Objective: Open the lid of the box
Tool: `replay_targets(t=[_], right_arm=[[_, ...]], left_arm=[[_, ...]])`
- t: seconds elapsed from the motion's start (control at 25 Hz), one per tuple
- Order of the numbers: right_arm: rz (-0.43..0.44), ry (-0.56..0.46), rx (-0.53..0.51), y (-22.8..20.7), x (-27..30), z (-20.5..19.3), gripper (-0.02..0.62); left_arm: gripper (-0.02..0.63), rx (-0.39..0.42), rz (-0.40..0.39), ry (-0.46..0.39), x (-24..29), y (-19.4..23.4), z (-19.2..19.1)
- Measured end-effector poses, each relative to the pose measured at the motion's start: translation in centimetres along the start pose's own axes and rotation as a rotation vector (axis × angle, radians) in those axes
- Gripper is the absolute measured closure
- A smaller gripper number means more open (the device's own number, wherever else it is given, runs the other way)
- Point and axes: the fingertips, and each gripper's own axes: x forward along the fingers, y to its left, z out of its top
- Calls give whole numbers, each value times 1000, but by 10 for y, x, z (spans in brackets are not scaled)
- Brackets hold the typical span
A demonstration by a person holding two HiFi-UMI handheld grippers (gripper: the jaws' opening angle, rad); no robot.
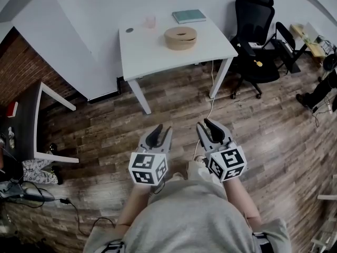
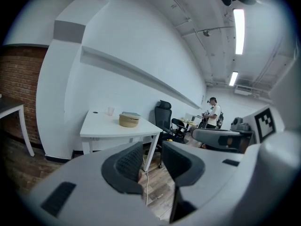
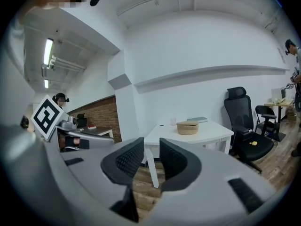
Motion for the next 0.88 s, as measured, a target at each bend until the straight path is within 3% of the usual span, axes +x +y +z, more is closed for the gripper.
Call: replay_targets(t=[0.36,0.88], right_arm=[[26,8,2,-23,39,4,426],[105,8,-32,-116,116,43,397]], left_arm=[[440,-15,-3,3,39,20,9],[434,-43,52,-49,148,31,61]])
